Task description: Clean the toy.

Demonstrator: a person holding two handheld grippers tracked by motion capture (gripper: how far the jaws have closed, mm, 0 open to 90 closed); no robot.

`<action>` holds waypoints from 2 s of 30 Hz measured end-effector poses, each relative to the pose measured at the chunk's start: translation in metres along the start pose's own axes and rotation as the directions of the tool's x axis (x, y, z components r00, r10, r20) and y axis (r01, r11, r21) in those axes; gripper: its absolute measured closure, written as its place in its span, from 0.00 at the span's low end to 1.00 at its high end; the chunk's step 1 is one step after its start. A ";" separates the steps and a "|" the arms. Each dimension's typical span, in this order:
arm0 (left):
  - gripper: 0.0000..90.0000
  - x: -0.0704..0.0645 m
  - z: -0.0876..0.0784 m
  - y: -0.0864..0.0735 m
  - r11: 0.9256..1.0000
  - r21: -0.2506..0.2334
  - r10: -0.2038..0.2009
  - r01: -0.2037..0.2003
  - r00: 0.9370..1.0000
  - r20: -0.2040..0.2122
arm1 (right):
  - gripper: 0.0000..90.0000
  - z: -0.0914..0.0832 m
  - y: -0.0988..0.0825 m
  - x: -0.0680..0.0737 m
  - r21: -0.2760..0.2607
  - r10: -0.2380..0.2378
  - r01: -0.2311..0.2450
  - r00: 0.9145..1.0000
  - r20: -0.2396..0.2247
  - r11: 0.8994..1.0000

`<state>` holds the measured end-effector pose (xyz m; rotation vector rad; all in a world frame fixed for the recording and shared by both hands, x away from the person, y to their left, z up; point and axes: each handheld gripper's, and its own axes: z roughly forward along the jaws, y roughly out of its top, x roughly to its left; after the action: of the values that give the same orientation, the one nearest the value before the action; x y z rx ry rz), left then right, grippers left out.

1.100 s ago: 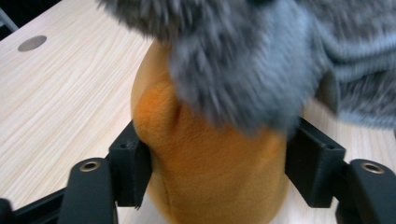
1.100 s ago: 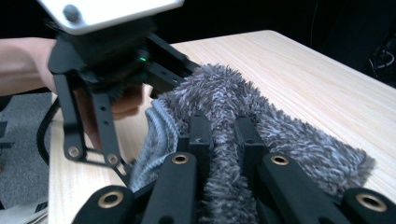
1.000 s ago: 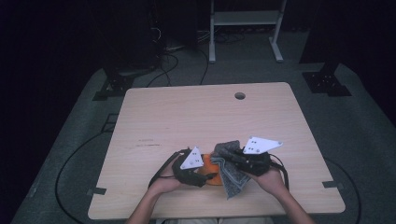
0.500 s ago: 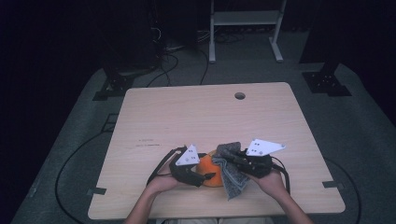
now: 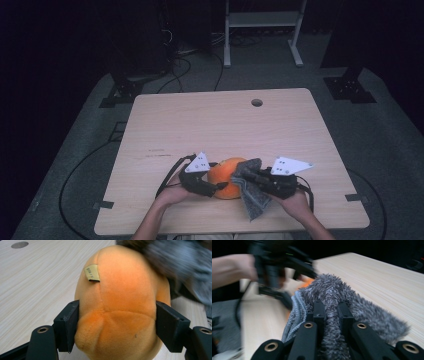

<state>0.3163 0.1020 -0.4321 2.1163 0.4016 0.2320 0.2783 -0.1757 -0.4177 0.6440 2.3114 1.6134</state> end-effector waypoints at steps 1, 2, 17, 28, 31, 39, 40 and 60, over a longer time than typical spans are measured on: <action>0.31 0.000 -0.001 -0.001 1.000 0.003 0.001 -0.001 1.000 0.002 | 0.89 0.004 0.002 0.006 0.001 -0.027 0.027 1.000 -0.013 1.000; 0.31 0.001 -0.002 -0.002 1.000 0.003 0.000 0.000 1.000 0.005 | 0.89 0.006 0.003 0.007 0.004 -0.042 0.042 0.999 -0.009 0.999; 0.32 -0.012 0.000 0.000 0.994 -0.026 0.111 -0.110 0.993 0.044 | 0.89 -0.009 -0.027 -0.046 0.056 0.169 -0.177 0.979 0.118 0.983; 0.30 -0.026 0.001 0.004 0.969 -0.006 0.245 -0.245 0.966 0.082 | 0.89 -0.011 0.011 -0.018 -0.024 0.071 -0.071 0.997 0.019 0.997; 0.23 -0.024 0.000 0.006 0.973 0.001 0.228 -0.229 0.970 0.089 | 0.89 -0.002 0.025 -0.004 0.023 -0.002 0.002 1.000 -0.007 1.000; 0.31 -0.021 0.003 0.010 0.988 -0.013 0.156 -0.156 0.986 0.051 | 0.89 -0.005 0.017 -0.023 0.056 0.087 -0.088 0.996 0.016 0.995; 0.33 -0.021 0.003 0.010 0.988 -0.013 0.156 -0.156 0.986 0.051 | 0.89 -0.005 0.017 -0.023 0.056 0.087 -0.088 0.996 0.016 0.995; 0.37 -0.031 0.001 0.007 0.952 0.048 0.300 -0.303 0.952 0.058 | 0.89 0.004 0.018 -0.023 0.075 0.127 -0.127 0.992 0.007 0.989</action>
<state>0.2892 0.0857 -0.4271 2.2298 0.0519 0.3462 0.3040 -0.1781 -0.4036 0.8255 2.3838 1.5829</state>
